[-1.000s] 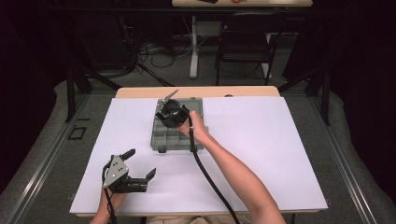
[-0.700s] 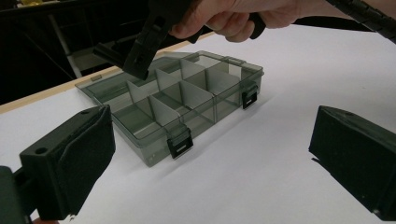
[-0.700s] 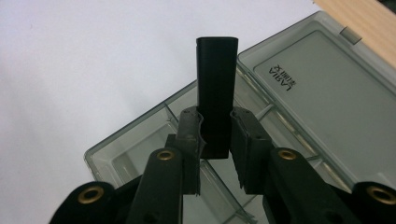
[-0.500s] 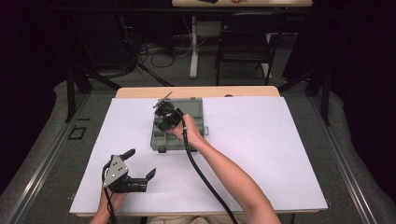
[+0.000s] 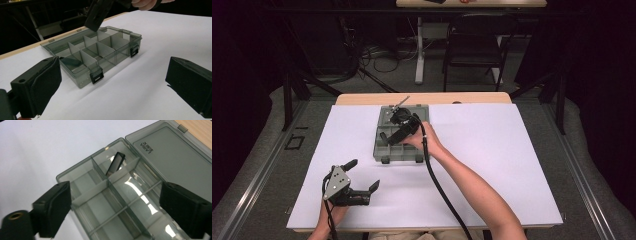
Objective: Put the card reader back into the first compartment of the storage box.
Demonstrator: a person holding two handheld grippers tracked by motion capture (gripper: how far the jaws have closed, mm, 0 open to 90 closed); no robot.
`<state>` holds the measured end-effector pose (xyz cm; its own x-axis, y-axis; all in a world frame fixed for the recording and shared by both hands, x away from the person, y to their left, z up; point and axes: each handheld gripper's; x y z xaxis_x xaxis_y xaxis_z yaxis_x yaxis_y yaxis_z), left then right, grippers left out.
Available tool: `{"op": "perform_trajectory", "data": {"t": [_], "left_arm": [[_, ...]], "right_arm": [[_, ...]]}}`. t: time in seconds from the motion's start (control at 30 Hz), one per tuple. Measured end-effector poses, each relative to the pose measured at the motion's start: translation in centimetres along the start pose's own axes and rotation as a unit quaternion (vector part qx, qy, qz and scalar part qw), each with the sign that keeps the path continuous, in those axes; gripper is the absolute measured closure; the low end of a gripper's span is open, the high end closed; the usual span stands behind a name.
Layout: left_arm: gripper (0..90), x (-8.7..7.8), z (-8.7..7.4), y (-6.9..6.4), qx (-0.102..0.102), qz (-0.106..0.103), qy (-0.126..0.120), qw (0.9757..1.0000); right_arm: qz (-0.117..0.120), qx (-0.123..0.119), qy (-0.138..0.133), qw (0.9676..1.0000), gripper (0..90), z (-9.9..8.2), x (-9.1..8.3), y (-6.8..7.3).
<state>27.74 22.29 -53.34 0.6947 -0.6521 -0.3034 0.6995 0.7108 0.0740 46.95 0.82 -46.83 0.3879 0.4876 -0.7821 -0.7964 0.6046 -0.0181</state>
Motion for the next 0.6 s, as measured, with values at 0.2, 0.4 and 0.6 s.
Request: {"op": "perform_trajectory", "data": {"t": [0.2,0.4,0.6], "left_arm": [[0.3,-0.2,0.1,-0.1,0.003,0.001,-0.002,1.0000],[0.3,-0.3,0.1,-0.1,0.003,0.003,-0.003,1.0000],[0.3,-0.3,0.0,-0.1,0.003,0.001,-0.002,1.0000]], "right_arm": [[0.017,-0.006,-0.002,0.9998,3.5,-1.1,-1.5,-0.2],[0.023,-0.008,0.003,0.9997,1.7,-2.3,-2.6,-0.6],[0.031,-0.011,0.003,0.9995,0.0,-3.3,-3.8,-1.0]]}}
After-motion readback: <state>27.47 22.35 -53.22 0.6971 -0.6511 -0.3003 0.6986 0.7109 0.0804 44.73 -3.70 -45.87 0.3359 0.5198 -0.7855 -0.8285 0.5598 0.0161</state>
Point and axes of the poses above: each handheld gripper's, and its own axes: x roughly forward along the jaws, z roughly out of its top, y roughly to its left, and after that the axes turned 3 degrees about -z, right-handed
